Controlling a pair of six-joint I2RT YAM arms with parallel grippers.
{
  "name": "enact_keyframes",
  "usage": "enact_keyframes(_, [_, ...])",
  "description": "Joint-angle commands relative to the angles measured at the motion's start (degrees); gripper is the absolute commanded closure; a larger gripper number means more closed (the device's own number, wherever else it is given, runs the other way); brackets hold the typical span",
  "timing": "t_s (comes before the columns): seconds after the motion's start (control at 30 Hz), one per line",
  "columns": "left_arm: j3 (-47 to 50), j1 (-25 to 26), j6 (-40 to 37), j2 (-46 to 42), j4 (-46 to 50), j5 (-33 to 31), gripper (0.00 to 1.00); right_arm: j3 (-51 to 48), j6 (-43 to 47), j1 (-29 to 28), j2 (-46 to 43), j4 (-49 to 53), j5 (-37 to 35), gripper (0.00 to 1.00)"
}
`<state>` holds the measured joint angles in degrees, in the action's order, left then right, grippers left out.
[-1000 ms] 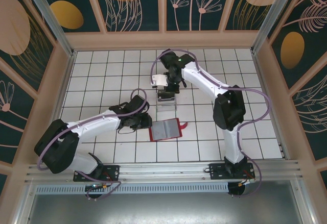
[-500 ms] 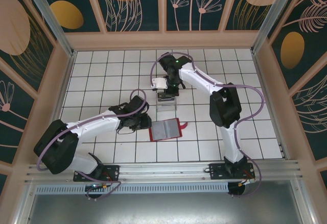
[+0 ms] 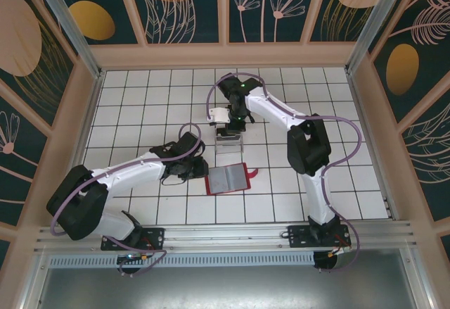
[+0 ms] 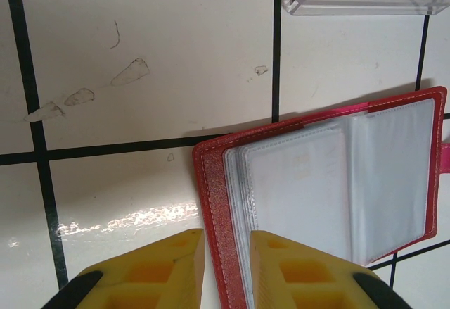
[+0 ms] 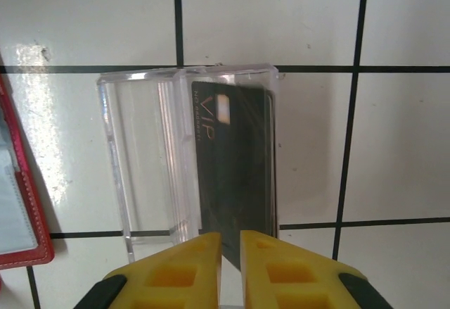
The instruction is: Take the credit cards out of the card holder
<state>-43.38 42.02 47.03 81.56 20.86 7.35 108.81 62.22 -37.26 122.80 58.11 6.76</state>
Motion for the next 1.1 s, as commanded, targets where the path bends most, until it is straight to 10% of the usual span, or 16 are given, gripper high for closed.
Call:
enact_keyframes(0.0, [0.57, 0.32, 0.72, -1.78, 1.06, -1.10, 0.74, -0.78, -1.73, 0.24, 0.33, -1.66, -2.28, 0.83])
enact_keyframes(0.47, [1.18, 0.21, 0.38, -1.95, -0.92, -1.53, 0.75, -3.24, -12.92, 0.37, -5.72, -8.83, -1.46, 0.75])
enact_keyframes(1.07, [1.34, -4.71, -2.30, -1.30, -5.08, -1.69, 0.74, -29.84, -78.44, -2.82, -27.34, -29.69, 0.74, 0.78])
